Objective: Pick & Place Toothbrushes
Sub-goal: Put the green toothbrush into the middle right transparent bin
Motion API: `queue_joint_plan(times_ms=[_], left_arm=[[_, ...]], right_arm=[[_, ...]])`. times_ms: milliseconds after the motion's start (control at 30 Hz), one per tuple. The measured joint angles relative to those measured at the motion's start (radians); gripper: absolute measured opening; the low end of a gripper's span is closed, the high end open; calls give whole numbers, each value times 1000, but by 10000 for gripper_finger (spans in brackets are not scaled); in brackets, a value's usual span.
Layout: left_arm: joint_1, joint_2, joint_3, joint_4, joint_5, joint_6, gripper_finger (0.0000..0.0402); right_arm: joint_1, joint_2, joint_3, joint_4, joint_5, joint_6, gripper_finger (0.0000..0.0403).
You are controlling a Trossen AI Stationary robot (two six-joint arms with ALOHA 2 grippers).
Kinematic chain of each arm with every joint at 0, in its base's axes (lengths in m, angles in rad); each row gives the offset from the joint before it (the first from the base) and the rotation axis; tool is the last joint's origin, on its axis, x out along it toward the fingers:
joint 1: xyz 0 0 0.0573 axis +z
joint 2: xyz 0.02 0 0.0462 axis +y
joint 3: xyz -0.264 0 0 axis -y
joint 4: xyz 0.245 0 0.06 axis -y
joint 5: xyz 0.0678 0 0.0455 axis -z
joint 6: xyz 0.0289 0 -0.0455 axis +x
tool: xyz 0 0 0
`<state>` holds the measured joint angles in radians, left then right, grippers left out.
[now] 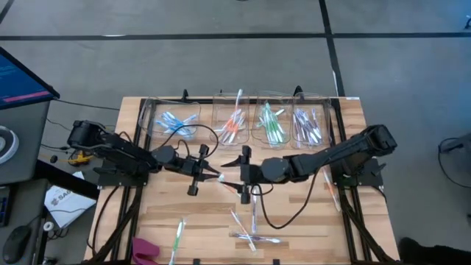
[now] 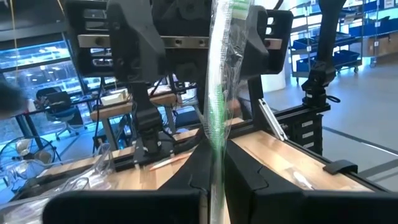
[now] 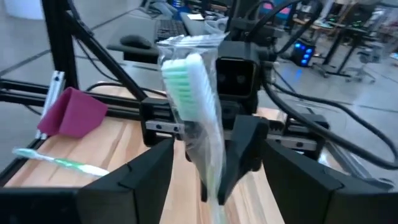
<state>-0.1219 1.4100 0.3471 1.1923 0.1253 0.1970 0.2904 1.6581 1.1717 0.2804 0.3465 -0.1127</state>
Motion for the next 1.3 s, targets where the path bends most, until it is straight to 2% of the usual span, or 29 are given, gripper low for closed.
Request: queue_joint_plan(times_ms=[167, 333, 433, 633, 800, 1300], left_arm=[[0, 1, 1, -1, 0, 0, 9], [17, 1, 1, -2, 2, -3, 9], [28, 1, 1, -3, 2, -4, 9], [29, 2, -1, -21, 15, -3, 9], [29, 1, 1, -21, 20, -3, 10], [29, -1, 0, -26, 39, -3, 10]], right_arm=[[-32, 0, 0, 3, -92, -3, 234], [-72, 33, 1, 57, -200, -4, 203], [-84, 80, 10, 84, -253, -44, 171], [-83, 158, 57, 79, -252, -82, 79], [-81, 162, 70, 79, -249, -111, 15], [-59, 162, 70, 93, -232, -150, 6]])
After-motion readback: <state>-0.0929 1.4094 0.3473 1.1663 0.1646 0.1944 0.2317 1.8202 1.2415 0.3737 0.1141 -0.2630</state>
